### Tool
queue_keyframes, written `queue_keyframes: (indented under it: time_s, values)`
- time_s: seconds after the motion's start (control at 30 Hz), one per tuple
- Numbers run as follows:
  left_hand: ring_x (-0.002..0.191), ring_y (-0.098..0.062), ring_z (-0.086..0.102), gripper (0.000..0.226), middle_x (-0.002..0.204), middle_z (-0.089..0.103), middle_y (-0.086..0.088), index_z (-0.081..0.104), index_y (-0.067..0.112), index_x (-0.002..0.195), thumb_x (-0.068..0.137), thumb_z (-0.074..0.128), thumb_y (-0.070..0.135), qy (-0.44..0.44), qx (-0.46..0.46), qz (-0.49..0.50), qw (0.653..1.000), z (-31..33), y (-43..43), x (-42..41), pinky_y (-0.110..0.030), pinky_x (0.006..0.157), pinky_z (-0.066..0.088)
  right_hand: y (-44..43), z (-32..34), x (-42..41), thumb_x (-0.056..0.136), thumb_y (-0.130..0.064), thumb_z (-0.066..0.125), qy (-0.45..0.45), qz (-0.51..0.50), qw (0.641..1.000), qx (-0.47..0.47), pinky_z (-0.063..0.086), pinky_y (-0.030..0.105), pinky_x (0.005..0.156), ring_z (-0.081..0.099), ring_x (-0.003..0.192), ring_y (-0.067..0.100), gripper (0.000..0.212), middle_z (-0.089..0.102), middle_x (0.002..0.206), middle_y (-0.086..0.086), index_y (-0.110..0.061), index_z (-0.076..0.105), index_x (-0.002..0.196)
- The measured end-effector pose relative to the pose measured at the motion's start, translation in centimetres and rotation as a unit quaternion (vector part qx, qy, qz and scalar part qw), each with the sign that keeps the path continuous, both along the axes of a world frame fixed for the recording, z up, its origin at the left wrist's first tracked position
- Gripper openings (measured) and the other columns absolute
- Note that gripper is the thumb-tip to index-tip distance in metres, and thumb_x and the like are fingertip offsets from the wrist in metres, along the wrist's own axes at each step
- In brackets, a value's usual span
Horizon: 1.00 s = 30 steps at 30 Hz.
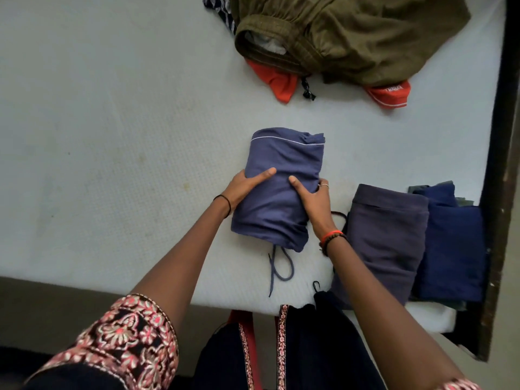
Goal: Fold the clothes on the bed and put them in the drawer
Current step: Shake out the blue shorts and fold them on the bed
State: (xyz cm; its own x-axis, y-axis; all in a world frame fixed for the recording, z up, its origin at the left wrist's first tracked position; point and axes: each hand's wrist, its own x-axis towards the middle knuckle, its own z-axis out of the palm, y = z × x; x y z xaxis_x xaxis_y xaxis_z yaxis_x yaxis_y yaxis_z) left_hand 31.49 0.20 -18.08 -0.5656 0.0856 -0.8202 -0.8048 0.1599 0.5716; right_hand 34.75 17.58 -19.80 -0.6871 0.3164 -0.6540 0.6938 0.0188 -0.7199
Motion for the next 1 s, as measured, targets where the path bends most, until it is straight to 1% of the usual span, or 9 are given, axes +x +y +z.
queue_keyframes:
  time_s: [0.13,0.23,0.3,0.43,0.5,0.57,0.67,0.8,1.0]
  values:
    - [0.096,-0.017,0.066,0.032,0.101,0.071,0.0,0.066,0.019,0.1,0.076,0.075,0.038,-0.024,0.022,0.007,0.999,0.0,1.7,-0.8,-0.028,0.085,0.052,0.8,0.0,0.0,0.073,-0.035,0.08,-0.006,-0.005,1.0,-0.024,0.049,0.016,0.077,0.062,0.094,0.007,0.058,0.063,0.109,0.002,-0.007,0.05,0.115]
    - [0.092,-0.018,0.066,0.025,0.095,0.072,-0.002,0.067,0.016,0.101,0.082,0.068,0.032,-0.061,0.077,0.029,0.995,1.3,2.7,-0.3,-0.026,0.078,0.051,2.1,0.6,0.3,0.077,-0.035,0.077,-0.005,0.004,0.998,-0.063,0.05,0.012,0.075,0.063,0.096,0.008,0.047,0.065,0.107,-0.003,-0.011,0.056,0.113]
    - [0.088,-0.016,0.068,0.024,0.095,0.074,-0.002,0.068,0.015,0.102,0.085,0.066,0.031,-0.086,0.122,0.033,0.988,2.5,3.4,0.3,-0.025,0.076,0.054,3.0,1.2,0.5,0.078,-0.041,0.074,-0.023,0.022,0.994,-0.108,0.052,0.02,0.084,0.065,0.098,0.01,0.042,0.069,0.106,-0.006,-0.019,0.061,0.11]
    - [0.086,-0.013,0.07,0.021,0.096,0.074,-0.002,0.066,0.013,0.103,0.089,0.06,0.028,-0.098,0.166,0.036,0.981,5.6,5.1,1.0,-0.024,0.075,0.056,5.1,3.6,1.7,0.069,-0.055,0.074,-0.094,0.03,0.965,-0.245,0.045,0.039,0.103,0.065,0.107,0.017,0.06,0.07,0.113,0.002,-0.019,0.063,0.116]
    - [0.092,-0.014,0.069,0.026,0.101,0.073,-0.003,0.065,0.011,0.107,0.088,0.061,0.028,-0.1,0.178,0.037,0.978,7.0,6.1,1.4,-0.026,0.081,0.055,6.5,5.4,2.8,0.063,-0.049,0.078,-0.119,-0.007,0.939,-0.324,0.049,0.037,0.097,0.066,0.105,0.02,0.065,0.07,0.112,0.006,-0.016,0.062,0.116]
    - [0.1,-0.018,0.068,0.036,0.108,0.071,-0.006,0.063,0.009,0.115,0.084,0.064,0.029,-0.111,0.195,0.036,0.974,8.3,7.6,1.9,-0.031,0.088,0.054,8.6,7.3,4.1,0.045,-0.045,0.089,-0.106,-0.03,0.918,-0.38,0.056,0.032,0.081,0.069,0.096,0.02,0.078,0.072,0.106,0.007,-0.014,0.062,0.111]
    - [0.097,-0.02,0.068,0.037,0.106,0.071,-0.008,0.065,0.011,0.11,0.078,0.065,0.029,-0.135,0.235,0.034,0.962,10.3,10.5,3.0,-0.034,0.09,0.054,12.7,10.0,6.5,0.032,-0.042,0.095,-0.061,-0.001,0.919,-0.389,0.057,0.029,0.073,0.07,0.091,0.018,0.091,0.073,0.101,0.003,-0.016,0.058,0.112]
    - [0.091,-0.018,0.069,0.031,0.101,0.073,-0.006,0.066,0.012,0.105,0.077,0.069,0.026,-0.136,0.274,0.03,0.952,11.7,14.5,4.6,-0.03,0.08,0.057,17.8,12.5,9.6,0.039,-0.04,0.094,-0.05,0.03,0.936,-0.347,0.054,0.033,0.085,0.064,0.108,0.022,0.1,0.069,0.115,0.004,-0.017,0.049,0.125]
    - [0.105,-0.015,0.065,0.039,0.117,0.068,-0.001,0.058,0.018,0.119,0.082,0.068,0.025,-0.126,0.242,0.005,0.962,8.8,19.9,7.9,-0.028,0.087,0.054,22.8,11.2,13.3,0.041,-0.043,0.093,-0.053,-0.005,0.964,-0.259,0.054,0.03,0.086,0.062,0.112,0.022,0.095,0.067,0.119,0.002,-0.021,0.051,0.124]
